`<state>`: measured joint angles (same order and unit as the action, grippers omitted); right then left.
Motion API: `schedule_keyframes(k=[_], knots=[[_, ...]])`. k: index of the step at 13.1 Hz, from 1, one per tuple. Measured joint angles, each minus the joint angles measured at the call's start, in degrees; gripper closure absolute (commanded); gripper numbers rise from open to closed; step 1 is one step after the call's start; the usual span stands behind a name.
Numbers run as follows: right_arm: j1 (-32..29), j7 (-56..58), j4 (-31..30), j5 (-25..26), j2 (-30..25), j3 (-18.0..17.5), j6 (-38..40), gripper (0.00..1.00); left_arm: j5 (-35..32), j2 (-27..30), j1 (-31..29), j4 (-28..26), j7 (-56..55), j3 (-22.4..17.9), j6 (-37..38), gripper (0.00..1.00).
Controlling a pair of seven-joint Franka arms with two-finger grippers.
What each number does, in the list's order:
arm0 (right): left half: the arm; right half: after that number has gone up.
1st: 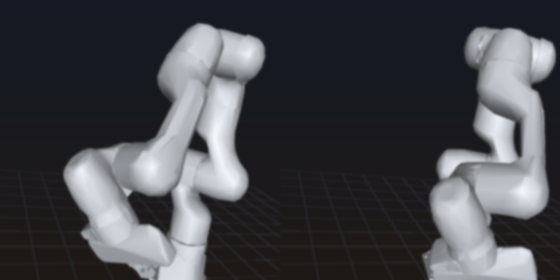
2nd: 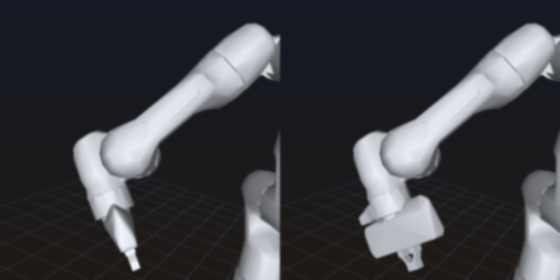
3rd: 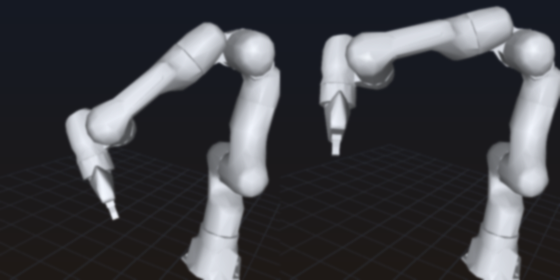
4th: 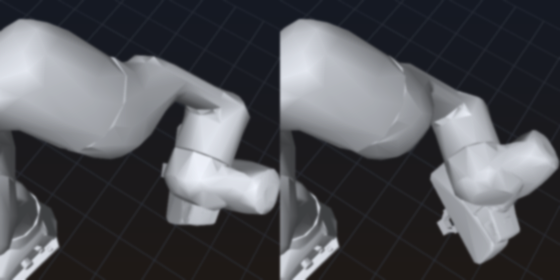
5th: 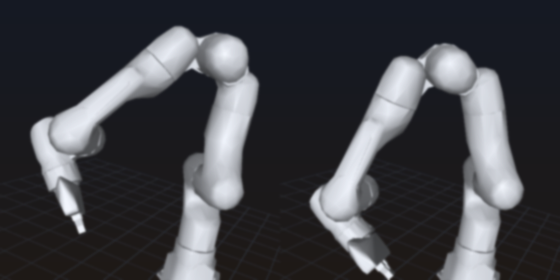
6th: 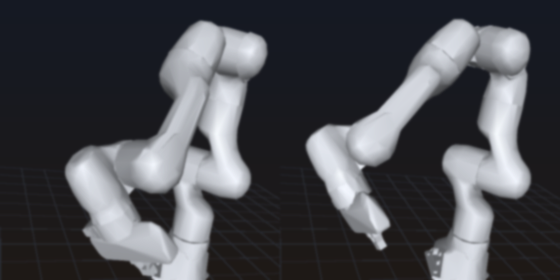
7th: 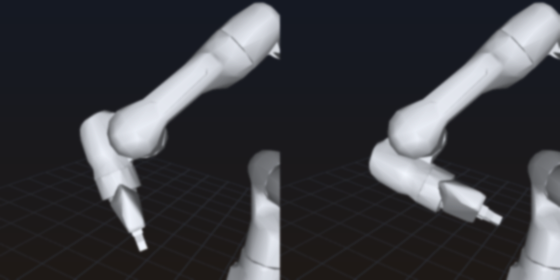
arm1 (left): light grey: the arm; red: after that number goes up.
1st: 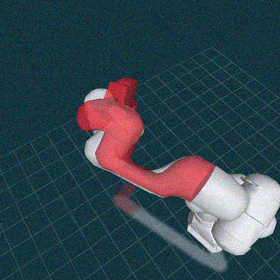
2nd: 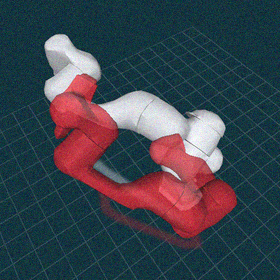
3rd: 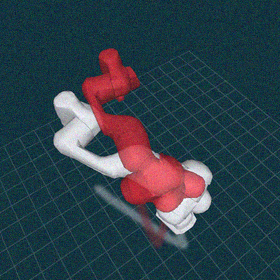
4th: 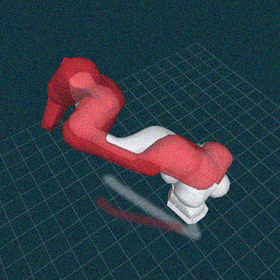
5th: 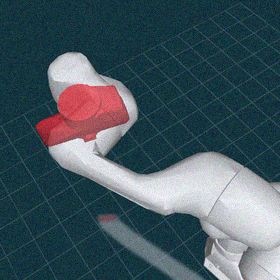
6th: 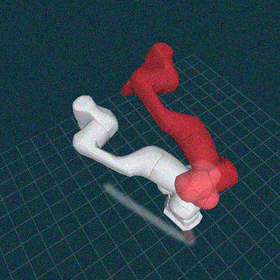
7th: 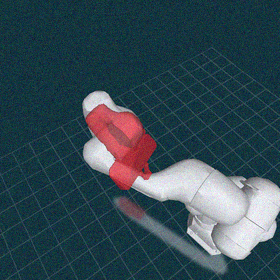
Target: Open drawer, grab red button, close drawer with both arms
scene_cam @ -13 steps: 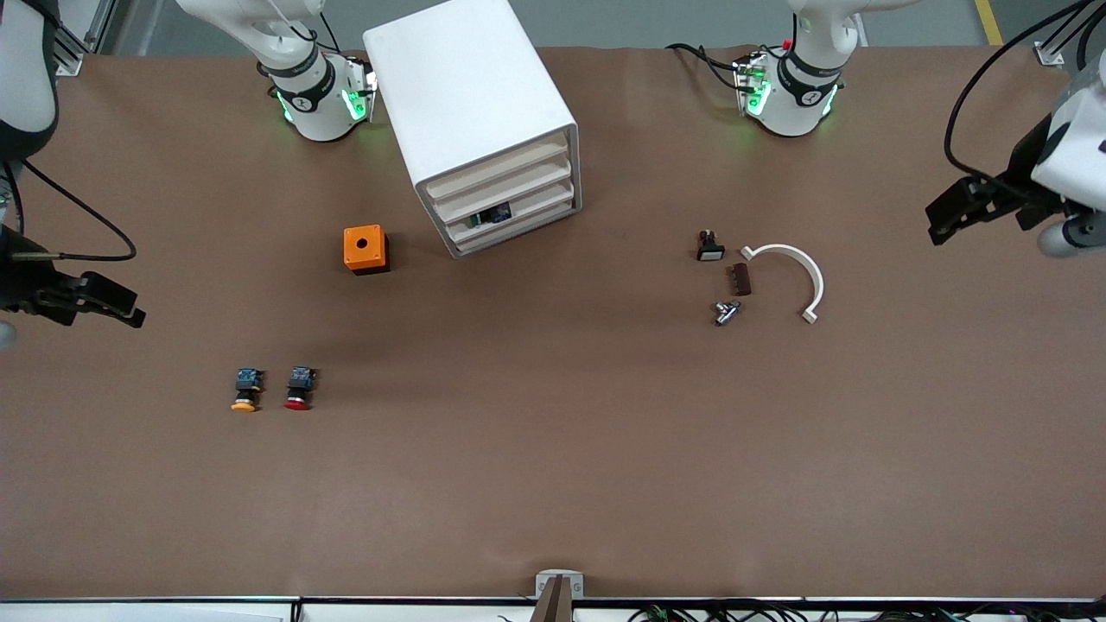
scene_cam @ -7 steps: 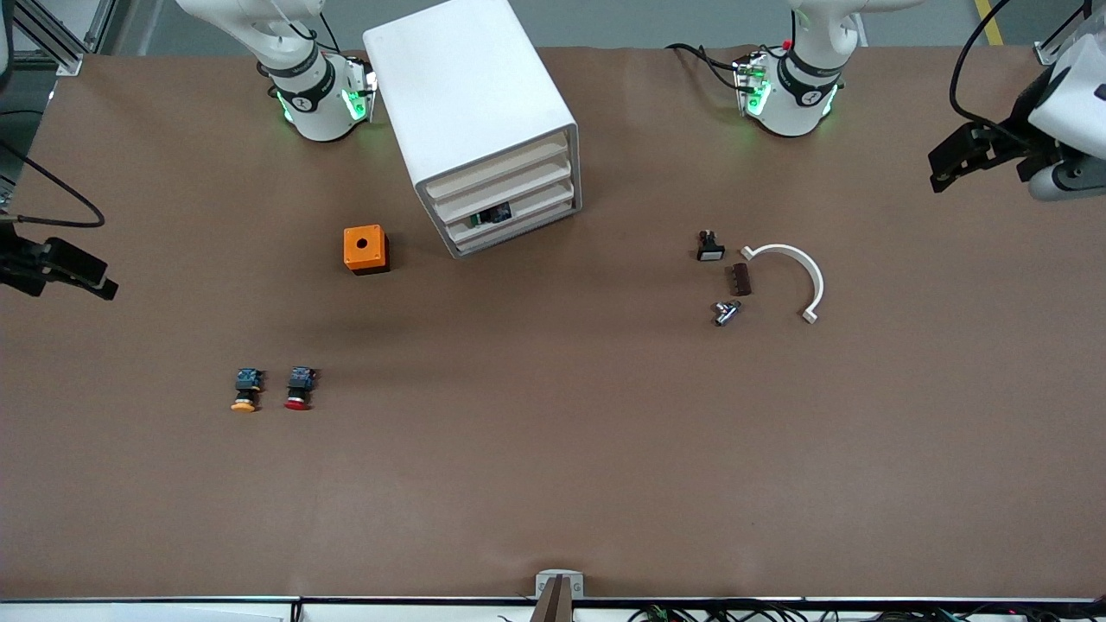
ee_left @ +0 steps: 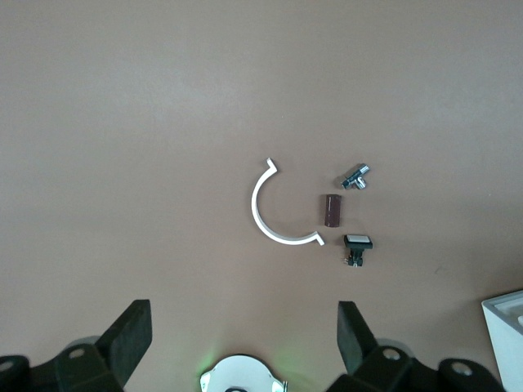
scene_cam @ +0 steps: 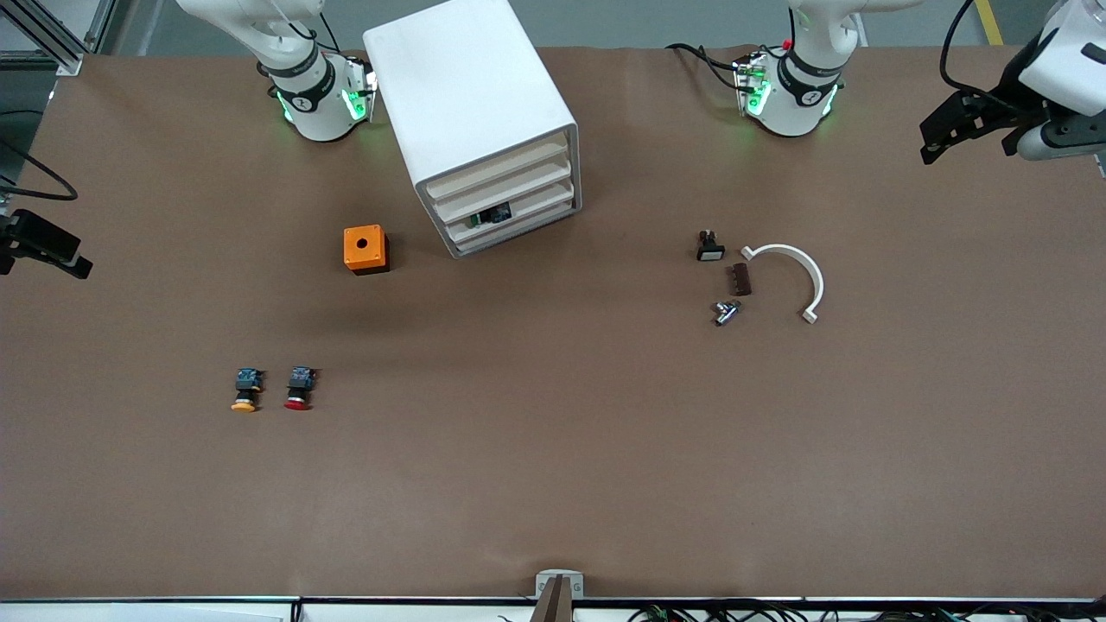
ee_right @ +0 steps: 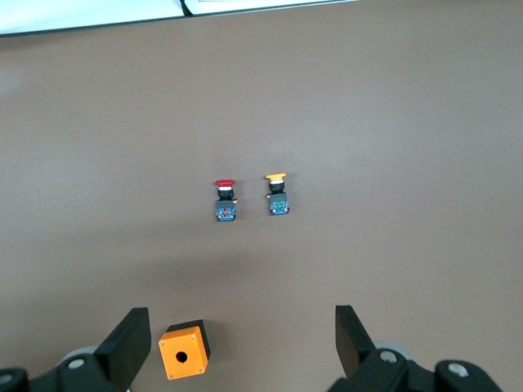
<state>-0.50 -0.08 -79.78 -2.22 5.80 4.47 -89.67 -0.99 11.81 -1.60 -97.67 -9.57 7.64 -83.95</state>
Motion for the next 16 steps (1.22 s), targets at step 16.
schedule_keyframes(k=[16], knots=[[-0.1, -0.5, -10.9, 1.5, -11.0, 0.2, -0.5, 0.0, 0.0, -1.3, -0.5, 0.3, 0.6, -0.3, 0.8, 0.0]])
